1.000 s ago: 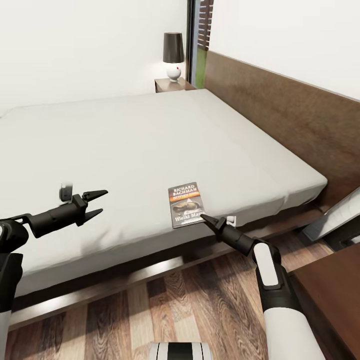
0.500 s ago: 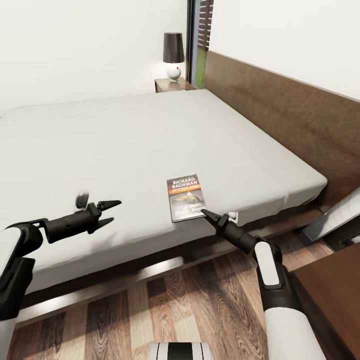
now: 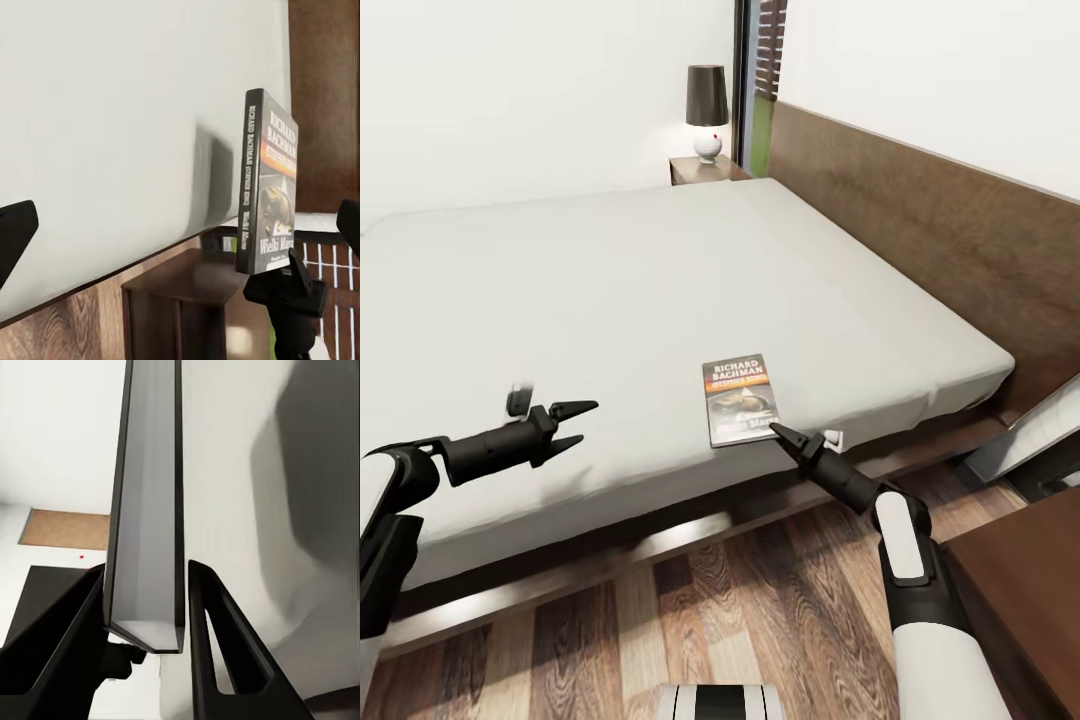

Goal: In the bedroom, move the book from the bed onto either nightstand, and place the two sandals side by side next to the bed.

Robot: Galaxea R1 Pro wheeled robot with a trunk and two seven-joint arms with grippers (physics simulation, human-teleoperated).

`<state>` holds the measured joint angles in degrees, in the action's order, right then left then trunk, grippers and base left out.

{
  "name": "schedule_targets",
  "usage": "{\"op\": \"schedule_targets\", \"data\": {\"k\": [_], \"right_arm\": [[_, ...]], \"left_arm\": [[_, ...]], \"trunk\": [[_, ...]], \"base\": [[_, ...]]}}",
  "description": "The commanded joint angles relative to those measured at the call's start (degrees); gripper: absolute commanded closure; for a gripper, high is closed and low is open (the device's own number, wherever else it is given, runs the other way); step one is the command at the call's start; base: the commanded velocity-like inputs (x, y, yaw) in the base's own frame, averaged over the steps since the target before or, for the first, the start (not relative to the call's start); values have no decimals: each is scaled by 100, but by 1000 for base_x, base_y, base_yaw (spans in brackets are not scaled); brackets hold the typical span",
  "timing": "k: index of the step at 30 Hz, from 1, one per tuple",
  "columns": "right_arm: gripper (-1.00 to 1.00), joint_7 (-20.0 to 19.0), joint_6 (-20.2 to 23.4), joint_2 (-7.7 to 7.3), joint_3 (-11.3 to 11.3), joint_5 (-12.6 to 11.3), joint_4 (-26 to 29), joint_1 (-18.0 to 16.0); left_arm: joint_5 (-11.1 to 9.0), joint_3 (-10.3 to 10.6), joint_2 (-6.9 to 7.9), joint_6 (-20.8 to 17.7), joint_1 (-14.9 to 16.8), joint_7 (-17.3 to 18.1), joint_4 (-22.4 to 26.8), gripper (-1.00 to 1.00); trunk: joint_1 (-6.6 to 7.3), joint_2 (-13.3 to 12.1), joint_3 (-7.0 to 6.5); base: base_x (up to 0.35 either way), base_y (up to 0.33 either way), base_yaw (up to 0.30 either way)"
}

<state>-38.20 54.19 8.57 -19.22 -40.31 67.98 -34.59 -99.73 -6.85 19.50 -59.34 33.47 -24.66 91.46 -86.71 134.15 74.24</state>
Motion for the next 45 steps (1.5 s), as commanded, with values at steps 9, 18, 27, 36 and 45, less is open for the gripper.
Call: {"op": "schedule_targets", "data": {"k": [9, 18, 27, 36, 45], "right_arm": [[100, -33, 30, 7, -18, 26, 1, -5], [100, -33, 30, 7, -18, 26, 1, -5], [100, -62, 27, 12, -52, 22, -23, -10], [100, -91, 42, -150, -55, -45, 76, 243], [100, -98, 268, -175, -35, -54, 251, 282]], "left_arm": [[-57, -4, 0, -15, 12, -59, 3, -100], [-57, -4, 0, -15, 12, -59, 3, -100], [-90, 10, 19, -40, 46, -73, 13, -100], [-190, -15, 53, -66, -29, -163, -73, -100], [-195, -37, 67, -66, -88, -166, -80, -100]], "trunk": [[1, 2, 4], [1, 2, 4], [1, 2, 4], [1, 2, 4], [1, 2, -16]], "base": [[0, 0, 0], [0, 0, 0], [0, 0, 0], [0, 0, 0], [0, 0, 70]]}}
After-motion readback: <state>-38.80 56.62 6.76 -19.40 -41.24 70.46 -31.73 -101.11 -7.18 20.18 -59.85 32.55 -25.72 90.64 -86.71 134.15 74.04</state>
